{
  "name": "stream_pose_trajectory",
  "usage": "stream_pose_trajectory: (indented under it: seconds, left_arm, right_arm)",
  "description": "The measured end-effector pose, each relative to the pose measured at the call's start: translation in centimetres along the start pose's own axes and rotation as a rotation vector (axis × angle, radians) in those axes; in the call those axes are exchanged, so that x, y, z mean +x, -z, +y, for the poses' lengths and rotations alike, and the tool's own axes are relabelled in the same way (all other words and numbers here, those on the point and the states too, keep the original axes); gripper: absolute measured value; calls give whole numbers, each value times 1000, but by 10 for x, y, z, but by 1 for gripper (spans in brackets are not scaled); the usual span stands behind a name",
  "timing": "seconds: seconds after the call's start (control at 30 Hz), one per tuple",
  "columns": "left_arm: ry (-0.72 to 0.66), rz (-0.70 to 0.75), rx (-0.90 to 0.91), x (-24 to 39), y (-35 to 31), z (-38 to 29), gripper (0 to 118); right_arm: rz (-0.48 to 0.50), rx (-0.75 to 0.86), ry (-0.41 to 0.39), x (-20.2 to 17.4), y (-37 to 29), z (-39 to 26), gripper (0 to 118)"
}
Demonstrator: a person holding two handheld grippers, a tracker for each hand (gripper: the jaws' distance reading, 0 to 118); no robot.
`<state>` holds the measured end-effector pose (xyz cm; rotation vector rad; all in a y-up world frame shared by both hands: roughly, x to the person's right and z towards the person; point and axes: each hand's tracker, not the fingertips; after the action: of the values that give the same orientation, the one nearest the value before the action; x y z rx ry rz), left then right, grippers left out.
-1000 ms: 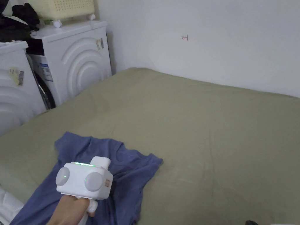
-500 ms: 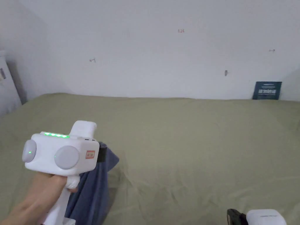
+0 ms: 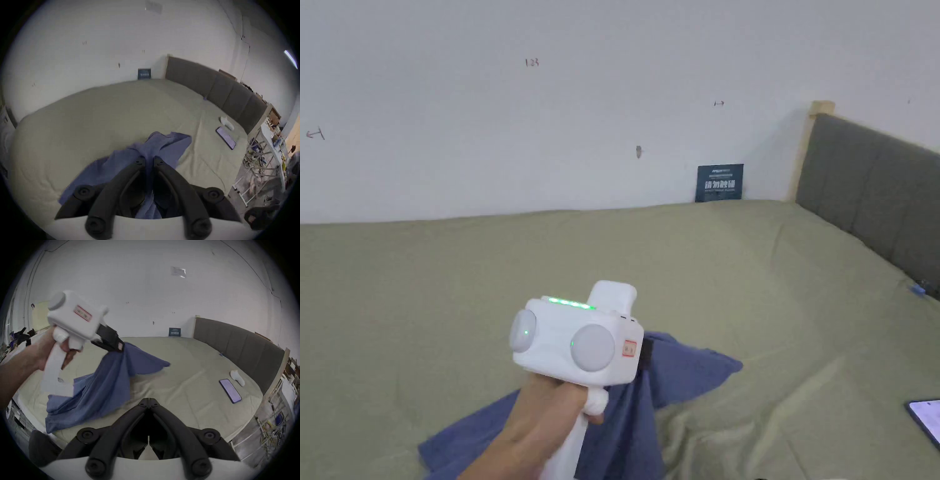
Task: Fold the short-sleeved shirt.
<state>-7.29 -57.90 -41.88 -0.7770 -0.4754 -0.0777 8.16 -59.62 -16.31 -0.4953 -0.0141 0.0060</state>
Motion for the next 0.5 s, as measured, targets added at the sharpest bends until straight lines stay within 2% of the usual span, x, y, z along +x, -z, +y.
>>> stream_pose_trajectory:
  seconds: [0.07,0.1,0.13,0.17,0.2,0.37,0.5]
  left_arm:
    - [-31,-9,-66,-4,31,-18,13]
    - [-71,-15,-88,-8,44,-29,25]
    - [-98,-19,-111,-13,55,-38,67]
    - [-121,-23,-124,-19,65,-47,100]
    - [-138,-26,-141,-23,70,-55,115]
    - [-139,40,-73,-41,35,-73,115]
    - [-147,114,134,-52,-61,-88,109]
  right_arm:
    - [0,-20,2,2,9,-4,0]
    - [-2,-31,1,3,14,-7,0]
    - [-2,-39,0,3,19,-9,0]
    - [1,-48,-1,3,22,-10,0]
    - [2,-58,-3,3,26,-12,0]
    - [10,-68,-20,-4,32,-9,0]
    - [15,-14,-16,-14,22,2,0]
